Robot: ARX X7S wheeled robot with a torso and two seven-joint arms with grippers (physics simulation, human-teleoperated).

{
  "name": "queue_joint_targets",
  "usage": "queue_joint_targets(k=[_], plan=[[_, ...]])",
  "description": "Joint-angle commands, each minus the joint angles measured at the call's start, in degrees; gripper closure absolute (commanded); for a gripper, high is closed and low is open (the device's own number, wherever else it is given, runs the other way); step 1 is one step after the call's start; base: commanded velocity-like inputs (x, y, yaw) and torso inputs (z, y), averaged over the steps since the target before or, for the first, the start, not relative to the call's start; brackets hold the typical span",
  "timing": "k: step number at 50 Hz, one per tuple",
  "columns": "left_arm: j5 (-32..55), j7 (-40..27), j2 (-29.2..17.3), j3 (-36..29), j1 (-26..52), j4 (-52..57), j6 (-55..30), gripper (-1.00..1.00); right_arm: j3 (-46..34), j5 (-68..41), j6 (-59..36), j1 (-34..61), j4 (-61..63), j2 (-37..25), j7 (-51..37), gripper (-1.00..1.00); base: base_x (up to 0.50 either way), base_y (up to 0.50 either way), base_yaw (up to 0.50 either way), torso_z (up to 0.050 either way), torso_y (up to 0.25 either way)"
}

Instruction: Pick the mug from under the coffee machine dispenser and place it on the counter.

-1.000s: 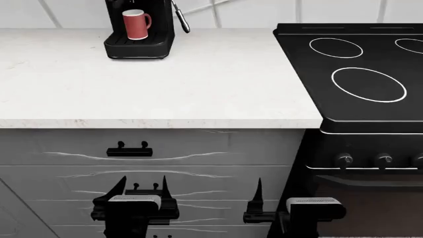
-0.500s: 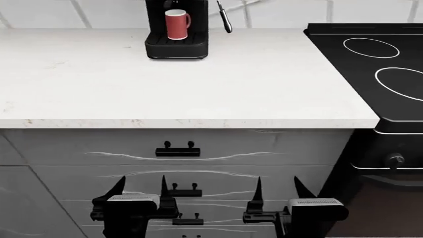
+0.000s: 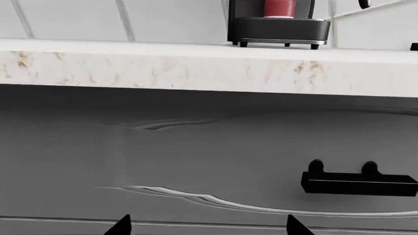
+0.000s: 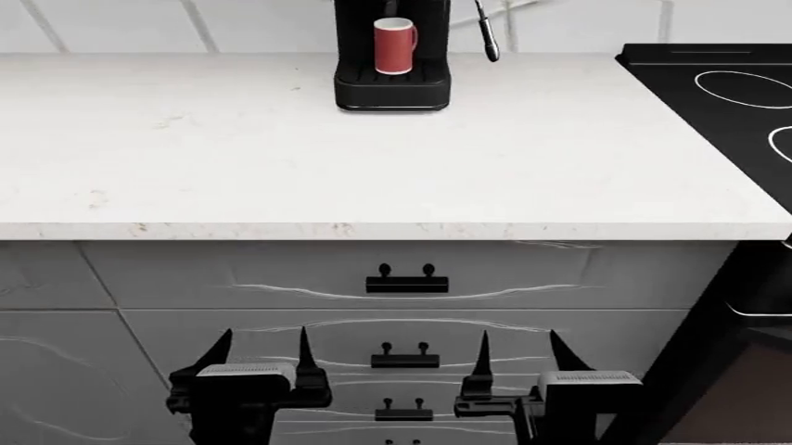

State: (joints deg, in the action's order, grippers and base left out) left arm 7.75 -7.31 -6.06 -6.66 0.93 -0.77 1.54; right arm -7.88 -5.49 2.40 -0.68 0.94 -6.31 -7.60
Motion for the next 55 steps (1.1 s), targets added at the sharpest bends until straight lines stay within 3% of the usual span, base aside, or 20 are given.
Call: queue_joint_targets(k=[1, 11, 14, 18, 23, 25, 26, 27, 29, 30, 34, 37, 40, 45, 50, 55], plan=[[0.6, -0.8, -0.5, -0.7, 0.1, -0.1, 0.1, -1.0, -0.6, -0.5, -0.5, 0.3, -0.2, -0.6, -0.9, -1.0, 0.0, 0.0, 0.0, 0.0, 0.0], [2.0, -2.2, -0.9, -0.2, -0.4, 3.2, -0.4, -1.0, -0.9, 0.0, -4.2, 0.2, 3.5, -1.0, -3.2, -1.0, 0.0, 0.0, 0.0, 0.0, 0.0], [3.3, -4.4, -2.2, 1.7, -2.2, 14.7, -3.6, -1.0, 1.4, -1.5, -12.0, 0.0, 12.7, -1.4, -6.2, -1.0, 0.0, 0.0, 0.0, 0.0, 0.0], [8.7, -8.1, -5.8, 7.2, -3.7, 38.1, -12.0, -1.0, 3.7, -2.6, -26.6, 1.1, 31.6, -4.0, -8.6, -1.0, 0.0, 0.0, 0.0, 0.0, 0.0], [21.8, -15.4, -11.0, 19.0, -2.6, 60.6, -18.0, -1.0, 6.3, -6.0, -43.3, 6.6, 48.4, -5.5, -10.7, -1.0, 0.0, 0.0, 0.0, 0.0, 0.0], [25.7, -32.6, -28.2, 12.7, -8.7, 60.8, -0.8, -1.0, 7.6, -8.0, -50.6, 10.4, 54.6, -5.5, -11.8, -1.0, 0.0, 0.0, 0.0, 0.0, 0.0], [22.5, -41.2, -36.8, 10.2, -14.2, 60.8, 7.8, -1.0, 8.4, -9.4, -56.2, 13.4, 58.1, -5.3, -12.6, -1.0, 0.0, 0.0, 0.0, 0.0, 0.0], [16.7, -49.8, -45.4, 12.4, -22.2, 60.8, 16.3, -1.0, 8.6, -15.7, -58.6, 16.5, 59.0, -8.0, -17.7, -1.0, 0.0, 0.0, 0.0, 0.0, 0.0], [9.6, -67.0, -62.6, 28.9, -39.4, 60.8, 33.5, -1.0, 6.9, -32.9, -58.7, 25.7, 59.0, -21.3, -34.9, -1.0, 0.0, 0.0, 0.0, 0.0, 0.0], [10.2, -74.4, -67.7, 33.4, -45.9, 60.8, 38.5, -1.0, 5.9, -41.5, -59.1, 31.9, 59.0, -25.9, -43.5, -1.0, 0.0, 0.0, 0.0, 0.0, 0.0], [13.2, -65.1, -57.5, 36.2, -45.9, 60.8, 42.4, -1.0, 1.6, -75.9, -65.0, 56.5, 52.2, -32.0, -74.9, -1.0, 0.0, 0.0, 0.0, 0.0, 0.0], [14.9, -60.4, -53.0, 37.3, -45.9, 60.8, 44.0, -1.0, -7.1, -100.1, -63.6, 71.3, 44.0, -36.6, -82.3, -1.0, 0.0, 0.0, 0.0, 0.0, 0.0], [15.7, -58.4, -50.9, 37.8, -45.9, 60.8, 44.7, -1.0, -22.4, -104.8, -57.0, 86.4, 38.0, -42.7, -82.3, -1.0, 0.0, 0.0, 0.0, 0.0, 0.0], [15.9, -57.9, -50.3, 38.0, -45.9, 60.8, 45.1, -1.0, -40.0, -109.3, -59.7, 103.9, 28.2, -42.3, -82.2, -1.0, 0.0, 0.0, 0.0, 0.0, 0.0], [16.0, -57.9, -50.3, 38.3, -45.9, 60.8, 45.2, -1.0, -46.2, -109.4, -62.3, 109.7, 22.9, -39.0, -81.4, -1.0, 0.0, 0.0, 0.0, 0.0, 0.0], [16.4, -57.7, -50.1, 38.7, -45.9, 60.8, 45.3, -1.0, -46.3, -108.0, -60.6, 108.2, 21.4, -37.4, -78.0, -1.0, 0.0, 0.0, 0.0, 0.0, 0.0]])
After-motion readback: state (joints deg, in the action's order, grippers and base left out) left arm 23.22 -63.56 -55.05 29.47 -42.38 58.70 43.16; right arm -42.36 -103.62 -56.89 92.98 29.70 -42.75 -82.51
